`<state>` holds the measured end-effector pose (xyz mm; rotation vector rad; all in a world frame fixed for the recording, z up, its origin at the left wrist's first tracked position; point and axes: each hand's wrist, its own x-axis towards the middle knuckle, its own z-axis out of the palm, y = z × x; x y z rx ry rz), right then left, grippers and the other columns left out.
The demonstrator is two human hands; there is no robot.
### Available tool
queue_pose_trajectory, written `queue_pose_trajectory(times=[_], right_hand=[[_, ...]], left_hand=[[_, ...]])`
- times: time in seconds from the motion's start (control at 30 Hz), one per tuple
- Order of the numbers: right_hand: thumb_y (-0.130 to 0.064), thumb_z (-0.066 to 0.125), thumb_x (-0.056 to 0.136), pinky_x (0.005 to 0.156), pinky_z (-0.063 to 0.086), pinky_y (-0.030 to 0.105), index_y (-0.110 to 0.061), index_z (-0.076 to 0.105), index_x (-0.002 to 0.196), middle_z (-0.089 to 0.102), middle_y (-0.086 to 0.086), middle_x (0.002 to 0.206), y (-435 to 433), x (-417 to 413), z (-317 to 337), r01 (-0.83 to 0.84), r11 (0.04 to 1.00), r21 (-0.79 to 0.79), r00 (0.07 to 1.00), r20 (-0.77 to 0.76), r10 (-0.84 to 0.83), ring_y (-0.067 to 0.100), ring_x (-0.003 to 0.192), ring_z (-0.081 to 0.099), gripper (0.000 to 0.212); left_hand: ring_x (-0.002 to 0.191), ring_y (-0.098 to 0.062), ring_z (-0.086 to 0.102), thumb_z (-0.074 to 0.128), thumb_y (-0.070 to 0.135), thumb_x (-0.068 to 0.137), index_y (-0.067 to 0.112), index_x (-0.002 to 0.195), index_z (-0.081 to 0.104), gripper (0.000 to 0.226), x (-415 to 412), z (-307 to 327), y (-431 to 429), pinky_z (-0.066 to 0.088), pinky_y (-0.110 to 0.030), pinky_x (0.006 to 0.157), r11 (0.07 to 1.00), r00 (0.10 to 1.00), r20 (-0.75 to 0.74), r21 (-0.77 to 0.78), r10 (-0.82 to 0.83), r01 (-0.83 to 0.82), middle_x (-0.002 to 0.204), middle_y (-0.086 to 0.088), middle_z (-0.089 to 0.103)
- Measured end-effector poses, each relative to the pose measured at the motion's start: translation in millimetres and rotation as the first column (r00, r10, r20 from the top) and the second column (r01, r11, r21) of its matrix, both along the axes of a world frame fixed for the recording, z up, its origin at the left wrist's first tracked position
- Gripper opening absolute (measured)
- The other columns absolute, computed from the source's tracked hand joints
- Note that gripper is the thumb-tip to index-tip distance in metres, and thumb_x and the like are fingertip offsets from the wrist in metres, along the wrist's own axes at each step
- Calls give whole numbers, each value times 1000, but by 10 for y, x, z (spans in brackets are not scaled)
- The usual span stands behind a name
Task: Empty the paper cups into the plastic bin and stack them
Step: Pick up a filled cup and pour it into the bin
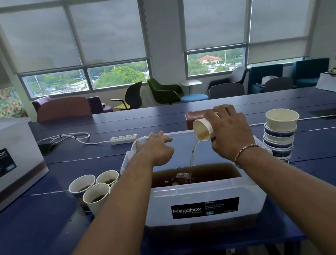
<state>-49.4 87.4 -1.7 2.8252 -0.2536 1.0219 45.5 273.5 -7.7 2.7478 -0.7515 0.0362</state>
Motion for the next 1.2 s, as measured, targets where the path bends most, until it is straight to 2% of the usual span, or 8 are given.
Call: queue_pose_trajectory(times=[0.53,0.63,0.7,0.83,0.93,1.0,1.07,1.2], right_hand=[[-22,89,56,95,44,52,-17,48,125,45,18,138,40,50,61,-23,996,-87,984,172,38,38,131,37,81],[-26,82,65,98,39,48,-21,47,128,49,12,134,27,12,18,0,1000,-15,998,70,1,32,125,43,72],[-32,74,74,97,39,44,-24,43,129,51,5,129,-8,10,-47,-2,988,157,997,-74,14,26,117,47,64],[-39,72,74,91,46,42,-23,43,131,46,6,127,-95,21,43,-8,957,289,1000,-20,14,25,117,42,66],[-42,69,77,87,42,37,-20,45,128,48,7,124,-160,1,200,0,966,260,1000,-8,3,25,113,43,60],[-41,70,77,82,41,34,-20,43,128,52,7,123,-258,-35,293,-41,927,373,999,10,41,26,111,48,62],[-37,74,76,76,39,30,-23,39,131,57,6,124,-430,-96,390,-128,853,506,990,118,79,28,108,54,67],[-29,75,75,80,47,31,-26,32,135,56,7,130,-758,-251,579,-174,843,509,955,295,19,31,107,58,74]], left_hand=[[152,-21,12,47,28,100,35,144,45,44,8,-3,4,1,-59,118,999,1000,-9,-46,1,-2,164,4,18],[150,-22,18,47,27,101,34,142,48,42,-10,-3,-16,4,-58,119,996,1000,-10,-84,21,-22,162,4,23],[144,-24,32,47,28,100,33,137,53,37,-18,-7,-35,14,-57,119,982,998,-20,-178,56,-59,157,1,36],[107,-18,60,46,32,102,22,119,65,27,-102,121,-222,50,-36,93,879,1000,20,-477,19,-7,122,-2,66],[93,-20,66,39,34,105,18,104,64,30,-227,342,-521,55,-38,85,746,996,-29,-664,-90,48,104,-6,70],[92,-22,68,38,32,105,14,109,65,33,-304,470,-759,58,-42,85,626,977,-94,-778,-191,47,104,-9,70],[97,-23,66,39,32,104,14,115,66,33,-383,581,-1033,57,-38,82,567,969,-108,-823,-223,39,110,-8,68],[96,-21,63,43,34,103,15,115,65,32,-542,792,-1495,54,-23,64,467,935,-165,-884,-314,0,113,-6,67]])
